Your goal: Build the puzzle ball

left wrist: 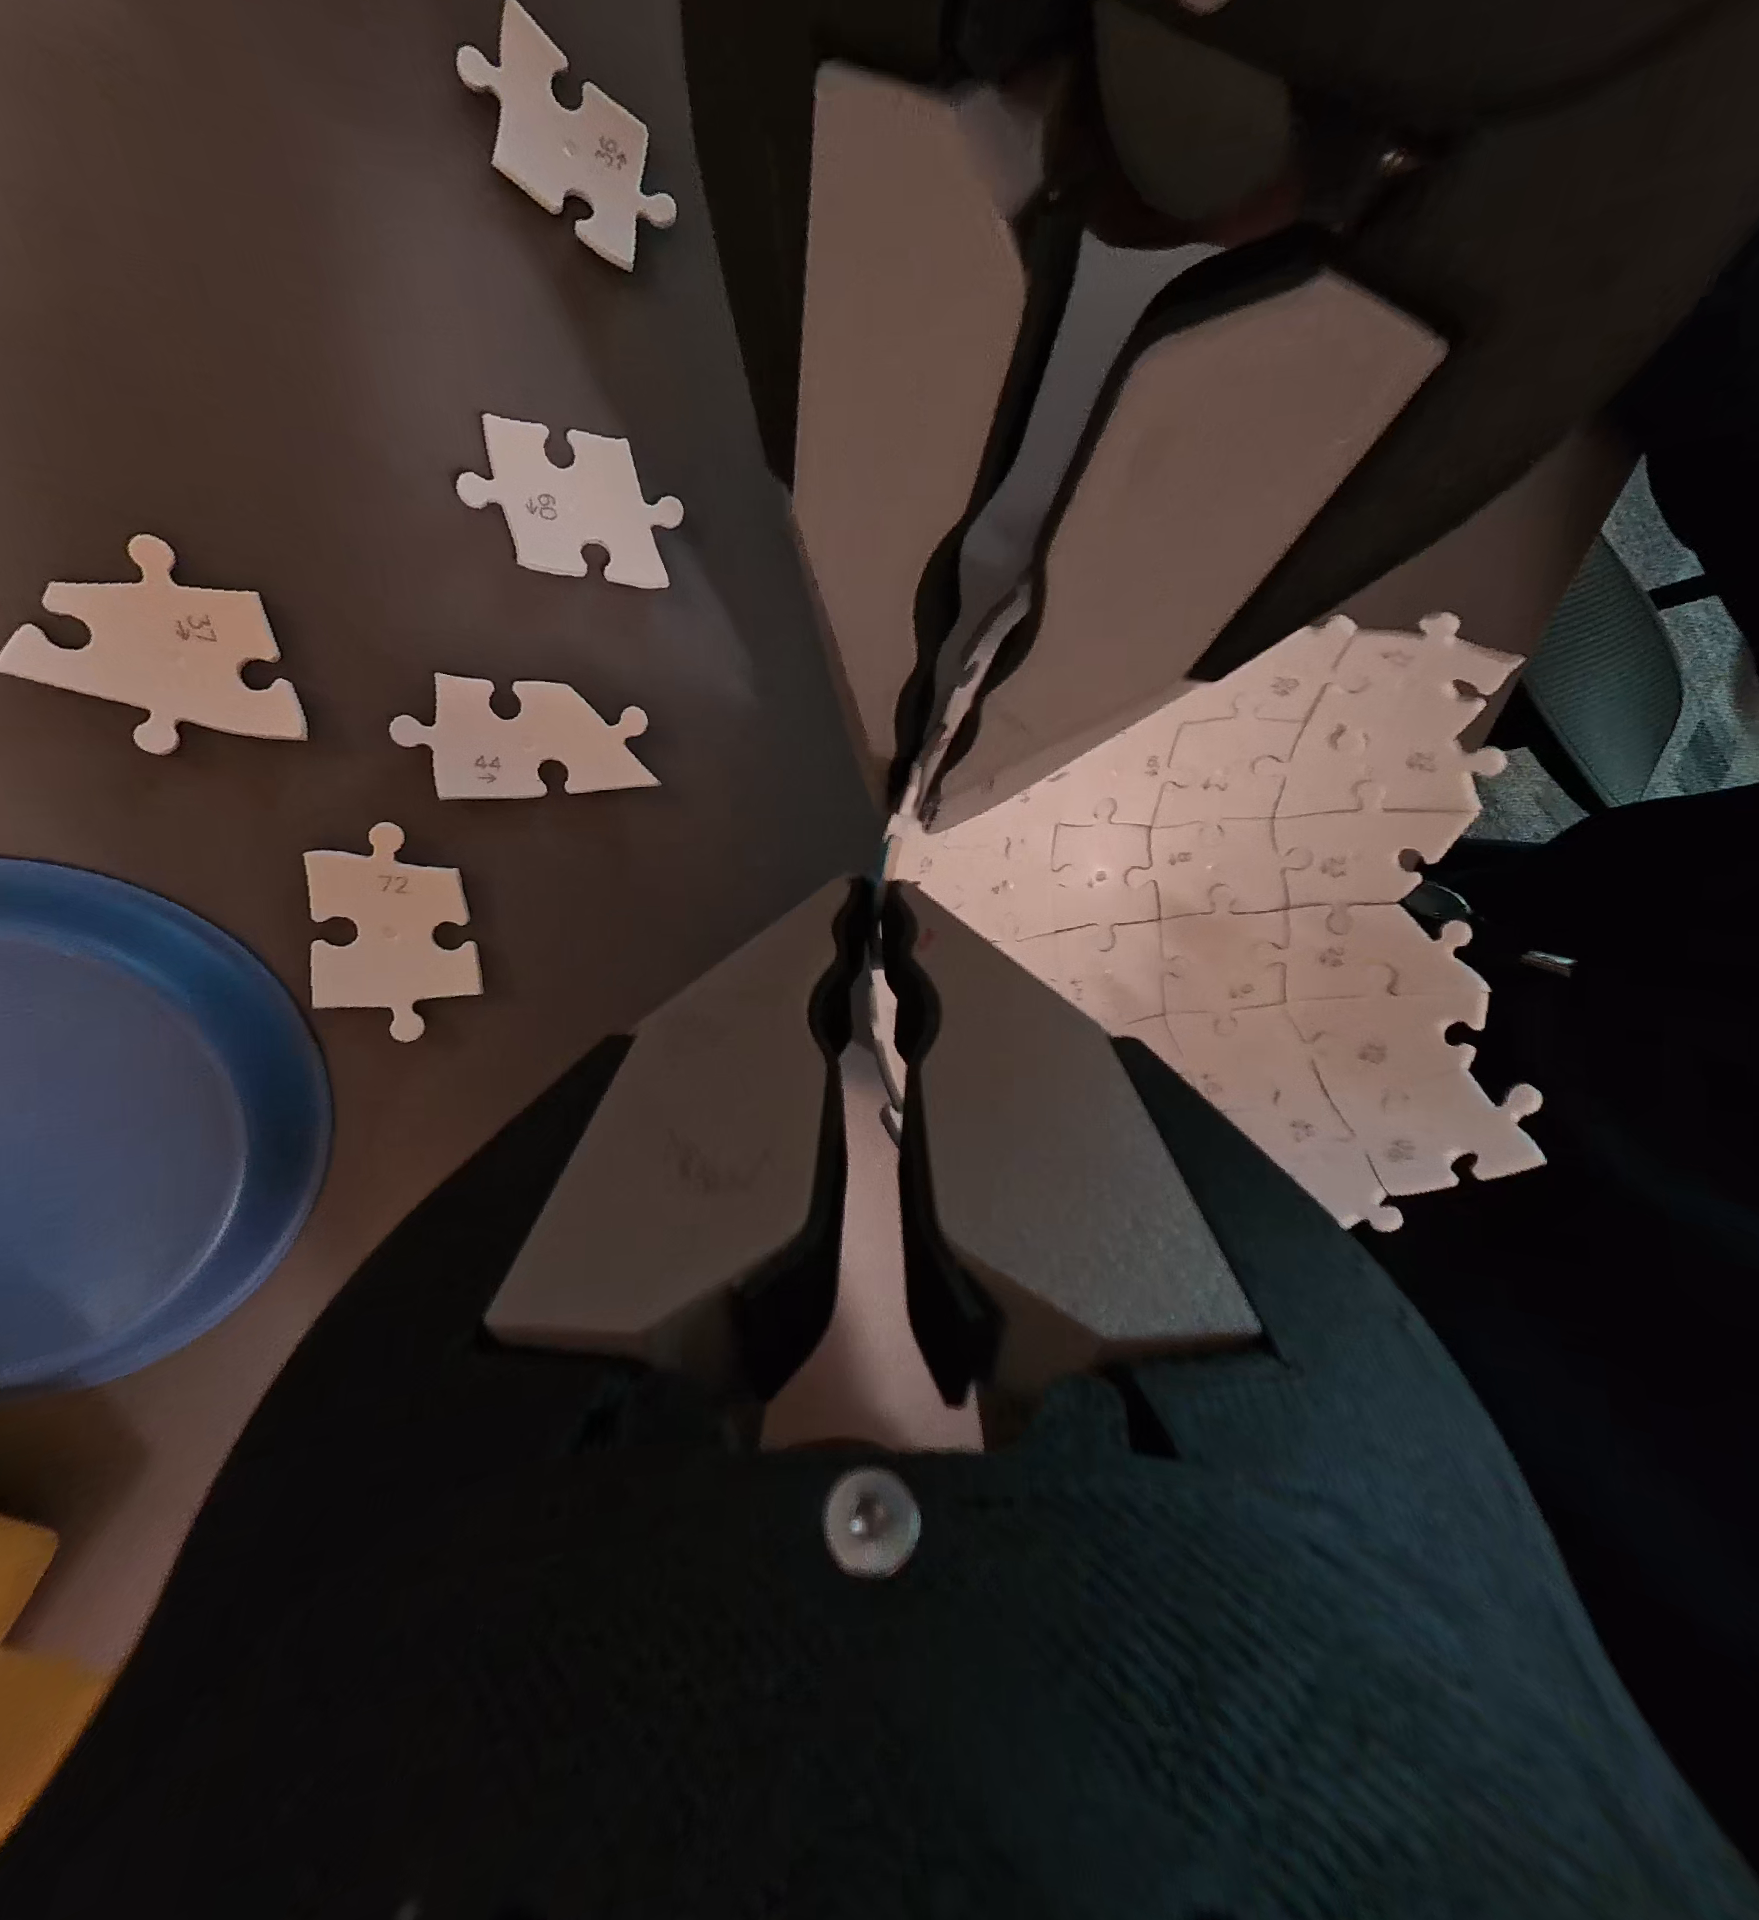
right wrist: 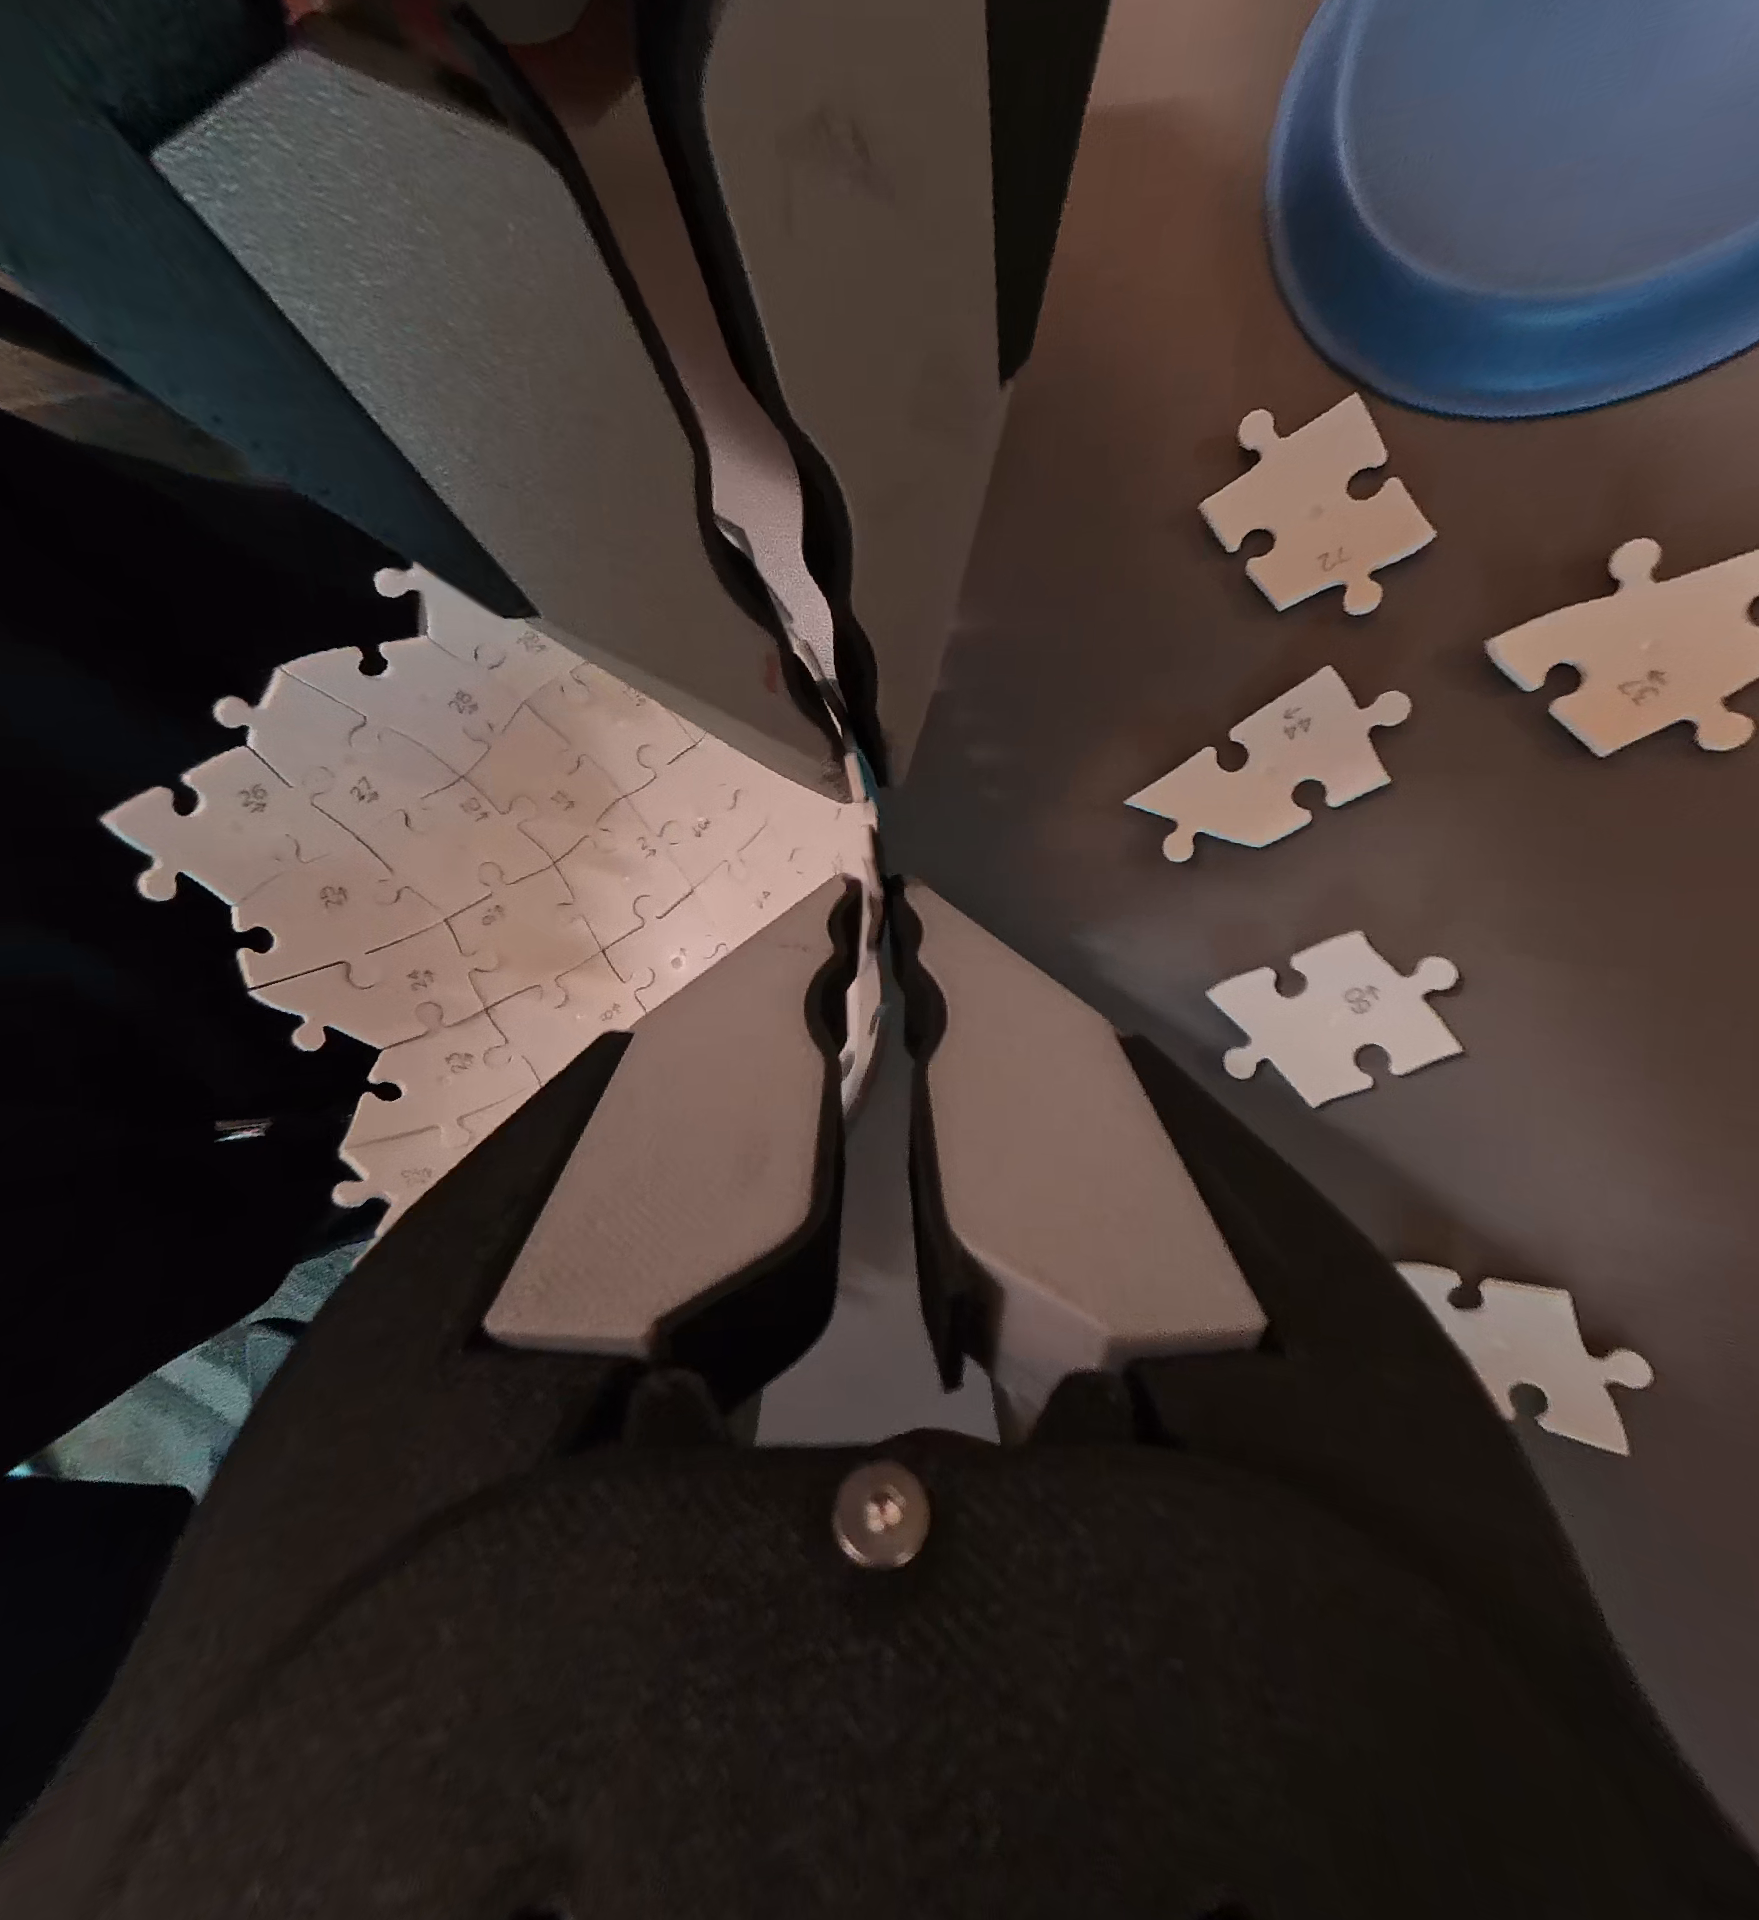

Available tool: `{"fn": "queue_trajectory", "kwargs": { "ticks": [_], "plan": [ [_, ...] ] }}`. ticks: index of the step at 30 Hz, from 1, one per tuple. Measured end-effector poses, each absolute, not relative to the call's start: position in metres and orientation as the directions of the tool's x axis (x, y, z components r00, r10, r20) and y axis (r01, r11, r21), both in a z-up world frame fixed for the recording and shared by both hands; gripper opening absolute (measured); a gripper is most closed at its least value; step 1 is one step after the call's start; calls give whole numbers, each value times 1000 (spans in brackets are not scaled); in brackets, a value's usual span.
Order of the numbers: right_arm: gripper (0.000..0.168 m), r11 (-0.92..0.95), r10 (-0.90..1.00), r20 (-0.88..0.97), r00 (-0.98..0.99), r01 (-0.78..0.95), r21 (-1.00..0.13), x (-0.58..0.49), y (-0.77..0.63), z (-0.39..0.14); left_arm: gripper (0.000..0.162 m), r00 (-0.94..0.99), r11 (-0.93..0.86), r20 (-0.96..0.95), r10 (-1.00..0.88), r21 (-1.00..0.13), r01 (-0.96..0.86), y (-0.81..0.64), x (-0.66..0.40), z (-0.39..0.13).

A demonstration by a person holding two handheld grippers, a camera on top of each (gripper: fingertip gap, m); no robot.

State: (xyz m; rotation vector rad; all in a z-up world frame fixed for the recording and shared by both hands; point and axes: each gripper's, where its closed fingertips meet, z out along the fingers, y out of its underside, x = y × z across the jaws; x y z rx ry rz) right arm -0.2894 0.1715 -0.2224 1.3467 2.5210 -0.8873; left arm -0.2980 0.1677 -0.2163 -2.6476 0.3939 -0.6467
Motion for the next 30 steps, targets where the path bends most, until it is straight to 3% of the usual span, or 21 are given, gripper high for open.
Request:
{"fn": "queue_trajectory", "kwargs": {
  "ticks": [3, 10, 17, 23, 30],
  "plan": [
    [19, 381, 705, -406, -582, 793, -475, -290, 175, -206, 0, 860, -888, 385, -335, -433, -153, 170, -302, -217],
    [21, 229, 775, -350, -527, 750, -621, -304, 203, -158, 1, 858, -903, 413, -305, -411, -123, 168, -305, -217],
    [21, 142, 848, -247, -469, 650, -746, -316, 226, -129, 27, 863, -891, 415, -289, -446, -84, 169, -310, -204],
    [24, 116, 897, -155, -415, 559, -821, -308, 240, -116, 29, 866, -816, 388, -314, -576, -38, 178, -321, -166],
    [25, 36, 938, -114, -327, 421, -906, -295, 258, -114, 32, 882, -584, 290, -370, -811, 21, 224, -350, -103]
  ]
}}
